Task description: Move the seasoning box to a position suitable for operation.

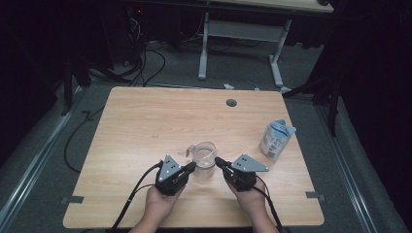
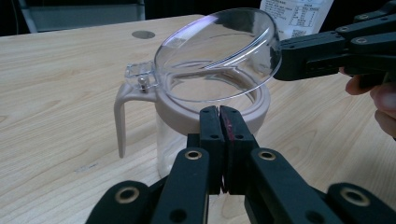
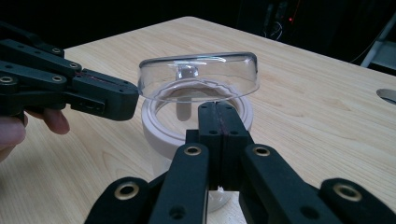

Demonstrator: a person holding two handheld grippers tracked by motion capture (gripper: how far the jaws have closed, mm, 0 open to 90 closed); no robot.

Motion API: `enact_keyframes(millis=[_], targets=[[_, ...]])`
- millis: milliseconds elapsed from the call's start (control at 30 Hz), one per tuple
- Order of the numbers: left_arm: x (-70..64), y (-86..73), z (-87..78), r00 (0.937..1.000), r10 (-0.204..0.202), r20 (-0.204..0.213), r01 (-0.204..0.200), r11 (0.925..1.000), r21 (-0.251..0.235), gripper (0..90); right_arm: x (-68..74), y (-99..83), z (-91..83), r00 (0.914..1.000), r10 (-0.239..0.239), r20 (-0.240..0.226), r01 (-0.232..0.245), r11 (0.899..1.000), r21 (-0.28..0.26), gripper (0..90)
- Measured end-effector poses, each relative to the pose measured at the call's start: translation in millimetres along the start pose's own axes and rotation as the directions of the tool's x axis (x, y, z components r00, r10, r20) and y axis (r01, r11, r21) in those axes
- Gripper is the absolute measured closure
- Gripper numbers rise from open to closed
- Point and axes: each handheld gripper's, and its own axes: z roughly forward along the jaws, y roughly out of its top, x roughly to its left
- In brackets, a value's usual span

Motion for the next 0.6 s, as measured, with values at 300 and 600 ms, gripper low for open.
enact_keyframes(millis=[300, 600], targets=[[-3.1, 2.3, 0.4, 1.0, 0.003, 0.004, -0.003, 0.9999, -0.016, 89.8, 0.4, -0.2, 1.0, 0.9997, 0.016, -0.017, -0.016, 1.0, -0.003, 90.0], [-3.5, 4.6, -0.2, 1.0, -0.003, -0.003, 0.002, 0.9994, -0.034, 89.8, 4.2, -1.8, 7.7, 0.9997, 0.003, -0.025, -0.003, 1.0, 0.006, 90.0]])
